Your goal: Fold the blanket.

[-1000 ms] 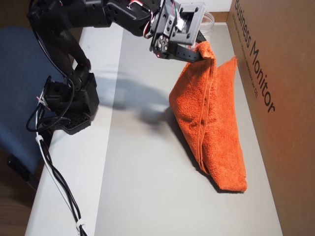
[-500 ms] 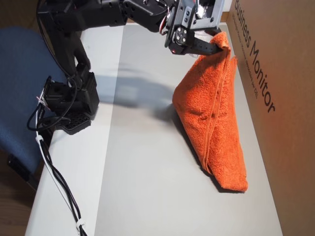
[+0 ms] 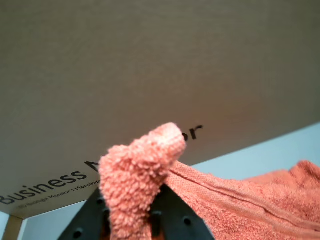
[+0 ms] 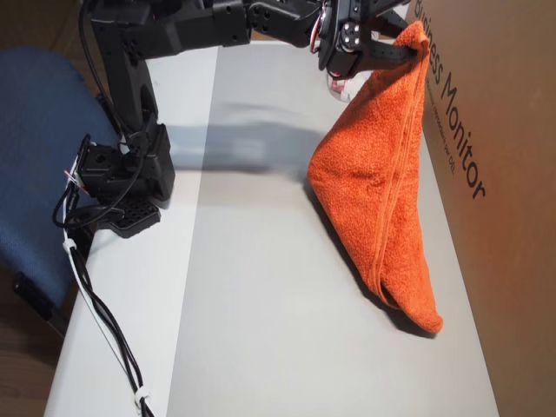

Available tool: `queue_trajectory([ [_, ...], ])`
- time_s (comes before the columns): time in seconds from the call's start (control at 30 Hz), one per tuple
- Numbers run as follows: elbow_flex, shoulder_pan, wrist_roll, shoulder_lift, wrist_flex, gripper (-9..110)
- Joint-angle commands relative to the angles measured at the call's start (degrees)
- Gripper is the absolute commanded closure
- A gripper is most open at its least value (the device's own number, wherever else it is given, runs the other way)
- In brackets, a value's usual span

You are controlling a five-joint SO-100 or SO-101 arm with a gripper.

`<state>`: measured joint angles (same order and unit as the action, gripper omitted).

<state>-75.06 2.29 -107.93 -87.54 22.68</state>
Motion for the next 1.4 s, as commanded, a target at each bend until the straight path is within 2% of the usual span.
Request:
queue_trajectory([
  [0.0, 3.3, -1.5, 2.9, 0.8, -3.2, 102],
  [0.5, 3.7, -6.2, 20.3, 13.2, -17.9, 102],
  [0.83, 4.7, -9.9, 26.9, 22.9, -27.9, 102],
  [1.17, 21.0, -12.9, 29.6, 37.7, -27.6, 102],
  [1.37, 24.9, -13.7, 32.0, 43.0, -28.1, 102],
])
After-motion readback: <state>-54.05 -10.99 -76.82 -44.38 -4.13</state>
